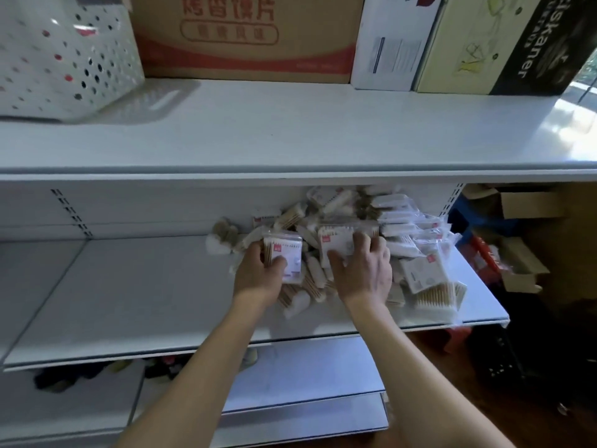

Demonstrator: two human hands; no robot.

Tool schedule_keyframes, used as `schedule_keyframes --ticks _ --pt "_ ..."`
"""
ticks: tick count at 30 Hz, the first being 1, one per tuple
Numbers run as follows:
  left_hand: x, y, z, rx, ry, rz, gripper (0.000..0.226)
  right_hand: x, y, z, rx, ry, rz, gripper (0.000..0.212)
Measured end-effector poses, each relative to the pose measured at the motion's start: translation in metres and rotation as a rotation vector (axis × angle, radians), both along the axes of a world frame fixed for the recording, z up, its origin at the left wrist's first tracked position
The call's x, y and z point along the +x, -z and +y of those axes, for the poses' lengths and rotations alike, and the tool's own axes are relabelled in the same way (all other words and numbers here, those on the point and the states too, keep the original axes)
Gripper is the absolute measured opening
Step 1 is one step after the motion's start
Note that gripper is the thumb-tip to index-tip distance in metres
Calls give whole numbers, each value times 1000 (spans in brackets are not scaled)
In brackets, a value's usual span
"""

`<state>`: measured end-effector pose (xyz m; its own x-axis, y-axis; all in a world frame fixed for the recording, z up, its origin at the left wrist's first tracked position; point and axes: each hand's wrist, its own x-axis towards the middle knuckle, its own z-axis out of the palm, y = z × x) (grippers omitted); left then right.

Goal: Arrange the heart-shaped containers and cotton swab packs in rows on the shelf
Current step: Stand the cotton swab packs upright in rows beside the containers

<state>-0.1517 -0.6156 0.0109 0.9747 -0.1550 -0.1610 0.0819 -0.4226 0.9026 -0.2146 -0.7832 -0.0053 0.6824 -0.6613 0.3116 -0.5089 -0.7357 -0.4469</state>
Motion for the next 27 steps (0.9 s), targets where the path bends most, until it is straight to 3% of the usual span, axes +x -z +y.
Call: schedule_keyframes --ticks 6,10,14,17,21,27 --pt "-1 -9 -1 -60 12 29 21 2 2 11 -49 -50 -138 29" --pt "-1 -18 -6 -114 -3 20 27 -10 -13 16 346 -115 -426 24" --pt "-9 -24 -21 -340 56 130 53 -18 -24 34 487 -256 -445 20" --pt "-11 -17 -23 -350 72 65 59 -12 -26 28 349 -285 -432 12" --pt "-2 -11 -12 -377 33 108 53 6 -26 -4 10 -193 -306 22" --pt "0 -3 5 -322 -19 105 77 57 -32 -18 -295 -190 88 65"
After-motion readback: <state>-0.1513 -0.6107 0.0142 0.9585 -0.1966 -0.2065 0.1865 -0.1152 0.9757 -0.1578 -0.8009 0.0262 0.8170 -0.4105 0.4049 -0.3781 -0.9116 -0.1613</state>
